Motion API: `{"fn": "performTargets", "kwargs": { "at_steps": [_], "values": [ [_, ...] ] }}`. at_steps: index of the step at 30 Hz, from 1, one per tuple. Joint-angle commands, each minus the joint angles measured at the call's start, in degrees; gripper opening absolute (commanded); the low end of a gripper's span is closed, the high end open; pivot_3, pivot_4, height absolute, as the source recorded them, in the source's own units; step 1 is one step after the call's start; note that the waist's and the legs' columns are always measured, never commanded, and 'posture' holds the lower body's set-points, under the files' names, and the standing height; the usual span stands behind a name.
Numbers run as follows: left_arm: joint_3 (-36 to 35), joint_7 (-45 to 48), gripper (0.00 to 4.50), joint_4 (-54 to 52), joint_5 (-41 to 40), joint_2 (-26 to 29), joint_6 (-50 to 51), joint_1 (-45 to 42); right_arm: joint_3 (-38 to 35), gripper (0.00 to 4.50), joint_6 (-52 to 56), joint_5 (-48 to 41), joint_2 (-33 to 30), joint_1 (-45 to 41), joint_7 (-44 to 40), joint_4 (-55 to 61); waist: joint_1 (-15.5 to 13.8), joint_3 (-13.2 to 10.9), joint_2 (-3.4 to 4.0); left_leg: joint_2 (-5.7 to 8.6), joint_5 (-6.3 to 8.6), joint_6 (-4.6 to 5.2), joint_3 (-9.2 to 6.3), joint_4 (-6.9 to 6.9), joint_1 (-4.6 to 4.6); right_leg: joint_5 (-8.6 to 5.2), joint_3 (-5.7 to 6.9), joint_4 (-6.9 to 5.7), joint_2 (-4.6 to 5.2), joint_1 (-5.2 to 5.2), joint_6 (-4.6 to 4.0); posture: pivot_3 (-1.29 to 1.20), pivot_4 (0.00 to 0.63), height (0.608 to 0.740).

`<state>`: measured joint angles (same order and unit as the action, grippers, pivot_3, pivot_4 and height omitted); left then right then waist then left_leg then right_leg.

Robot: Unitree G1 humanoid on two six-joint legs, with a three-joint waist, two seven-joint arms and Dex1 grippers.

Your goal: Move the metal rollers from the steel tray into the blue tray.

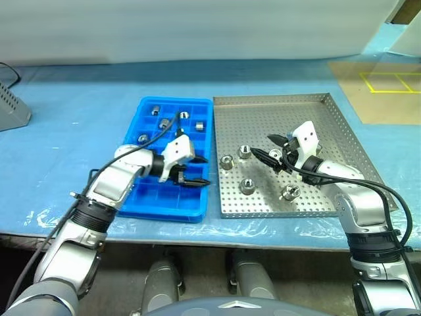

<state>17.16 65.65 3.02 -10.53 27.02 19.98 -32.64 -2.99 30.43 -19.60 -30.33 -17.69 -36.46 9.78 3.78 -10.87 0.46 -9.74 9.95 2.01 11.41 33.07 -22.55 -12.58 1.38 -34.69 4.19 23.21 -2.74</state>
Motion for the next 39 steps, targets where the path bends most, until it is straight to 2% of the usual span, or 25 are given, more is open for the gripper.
{"fn": "performTargets", "kwargs": {
  "at_steps": [1, 4, 8, 12, 14, 21, 27, 39],
  "values": [
    [2.20, 0.14, 3.48, -0.80, 1.77, 0.50, -1.04, 0.89, -0.29, 3.69, -1.26, 0.14, -0.17, -0.93, -0.18, 1.11, 0.02, 0.00, 0.00, -0.01, 0.00, 0.00, 0.00, 0.00, 0.00, 0.00, 0.01, 0.00, 0.00, 0.00, 0.00, -0.40, 0.150, 0.740],
    [1.55, 1.20, 3.48, 0.08, 1.85, 2.01, -3.14, 2.02, -0.57, 3.69, -0.85, 0.07, -0.31, -0.56, -0.17, 1.90, 0.26, 0.01, 0.01, 0.00, 0.00, 0.00, 0.01, 0.00, 0.05, 0.00, 0.00, -0.01, -0.01, -0.01, 0.01, -0.41, 0.150, 0.740],
    [-3.16, 0.17, 3.48, 1.01, -1.70, 1.68, -1.96, -1.59, -0.98, 3.69, -0.82, 0.22, -0.73, 0.73, -0.14, 2.42, 0.25, 0.01, 0.01, -0.01, -0.01, -0.02, 0.01, 0.00, 0.13, -0.01, 0.00, -0.04, -0.01, -0.05, 0.02, -0.41, 0.150, 0.740],
    [-8.27, -3.16, 3.48, -0.49, -8.17, -1.68, 6.79, -8.01, -0.86, 3.69, -0.89, 0.26, -0.54, 0.76, 0.15, 2.29, 0.01, 0.00, 0.01, 0.03, -0.02, -0.04, 0.01, 0.03, 0.04, 0.00, 0.00, -0.04, 0.00, -0.01, 0.01, -0.41, 0.150, 0.740],
    [-10.27, -2.82, 3.48, -1.22, -10.54, -1.25, 9.11, -8.32, -0.52, 3.69, -1.10, 0.43, -0.36, 0.43, 0.16, 1.91, -0.01, 0.01, 0.01, 0.06, -0.01, -0.01, 0.01, 0.05, -0.02, 0.00, 0.00, -0.01, 0.02, -0.02, 0.01, -0.41, 0.150, 0.740],
    [-7.89, 3.47, 3.48, 2.33, -6.33, 5.61, -0.81, -0.14, 0.46, 3.69, -1.69, 0.99, 0.14, -0.13, -0.05, 1.08, 1.01, 0.02, 0.04, -0.09, -0.02, -0.01, 0.05, -0.15, -0.05, -0.07, 0.04, 0.01, -0.11, 0.15, 0.09, -0.39, 0.150, 0.740],
    [-10.92, 2.49, 3.48, 4.04, -8.05, 5.06, -2.39, 0.87, 0.34, 3.69, -1.44, 0.67, 0.26, -0.18, -0.66, 1.23, 0.04, 0.01, 0.03, 0.02, 0.01, -0.01, 0.06, 0.00, -0.07, -0.07, 0.03, 0.00, 0.02, 0.04, 0.08, -0.38, 0.150, 0.740],
    [-10.38, 1.95, 3.48, 9.44, -6.51, 2.25, -7.86, 0.39, -0.01, 3.69, 0.06, -0.57, -0.76, -0.05, -3.37, 2.80, -0.01, 0.01, 0.03, -0.02, 0.01, -0.01, 0.06, -0.02, -0.05, -0.06, 0.03, -0.02, 0.01, 0.05, 0.08, -0.38, 0.150, 0.740]
  ]
}}
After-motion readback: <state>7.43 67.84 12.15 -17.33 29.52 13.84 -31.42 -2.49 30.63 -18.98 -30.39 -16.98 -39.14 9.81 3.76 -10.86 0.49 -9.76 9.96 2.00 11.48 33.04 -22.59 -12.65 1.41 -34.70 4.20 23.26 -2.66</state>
